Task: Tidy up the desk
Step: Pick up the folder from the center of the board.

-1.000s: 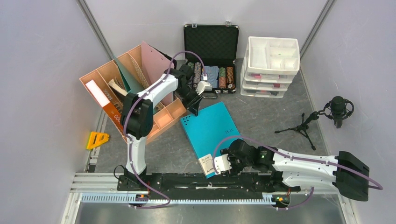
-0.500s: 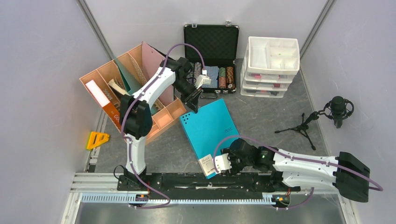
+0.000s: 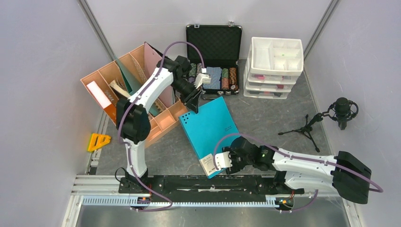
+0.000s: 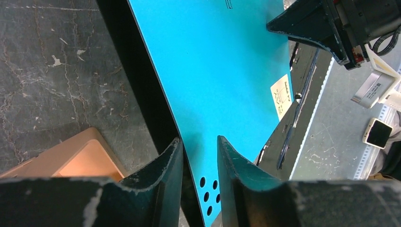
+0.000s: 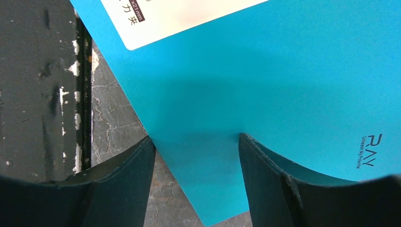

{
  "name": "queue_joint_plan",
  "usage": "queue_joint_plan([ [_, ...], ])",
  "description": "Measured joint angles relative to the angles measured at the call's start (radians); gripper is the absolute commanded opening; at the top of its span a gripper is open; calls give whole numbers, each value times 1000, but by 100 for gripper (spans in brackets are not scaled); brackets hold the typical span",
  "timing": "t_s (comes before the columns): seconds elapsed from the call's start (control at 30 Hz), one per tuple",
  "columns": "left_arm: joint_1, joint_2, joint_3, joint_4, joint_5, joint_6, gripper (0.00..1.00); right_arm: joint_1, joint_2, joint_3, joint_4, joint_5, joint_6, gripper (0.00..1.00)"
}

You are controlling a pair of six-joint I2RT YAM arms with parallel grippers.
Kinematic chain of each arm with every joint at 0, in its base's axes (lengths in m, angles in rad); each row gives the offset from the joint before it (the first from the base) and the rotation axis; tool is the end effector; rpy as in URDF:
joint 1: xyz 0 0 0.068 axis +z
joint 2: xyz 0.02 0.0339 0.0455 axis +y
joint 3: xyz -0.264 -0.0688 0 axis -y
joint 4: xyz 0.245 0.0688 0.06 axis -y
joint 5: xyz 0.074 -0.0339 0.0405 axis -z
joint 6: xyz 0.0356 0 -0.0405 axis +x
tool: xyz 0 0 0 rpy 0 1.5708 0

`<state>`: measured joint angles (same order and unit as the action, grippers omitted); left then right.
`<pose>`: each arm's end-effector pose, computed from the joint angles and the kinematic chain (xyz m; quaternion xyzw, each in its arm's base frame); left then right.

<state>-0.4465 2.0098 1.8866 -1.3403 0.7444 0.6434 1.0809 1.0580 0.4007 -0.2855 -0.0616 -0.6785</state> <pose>0.3445 -0.1917 0.2823 0.4989 0.7853 -0.3565 0.0854 0.0853 0.1647 0.1527 -0.7386 0.5986 0.0904 0.2966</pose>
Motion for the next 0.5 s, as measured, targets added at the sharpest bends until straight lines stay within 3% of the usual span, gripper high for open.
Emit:
queue_joint_plan([
  [0.27, 8, -64, -5, 8, -2, -3, 28, -39, 30, 3, 50, 28, -16, 68],
  [0.5, 19, -117, -7, 13, -13, -40, 22, -66, 54, -5, 103, 143, -53, 67],
])
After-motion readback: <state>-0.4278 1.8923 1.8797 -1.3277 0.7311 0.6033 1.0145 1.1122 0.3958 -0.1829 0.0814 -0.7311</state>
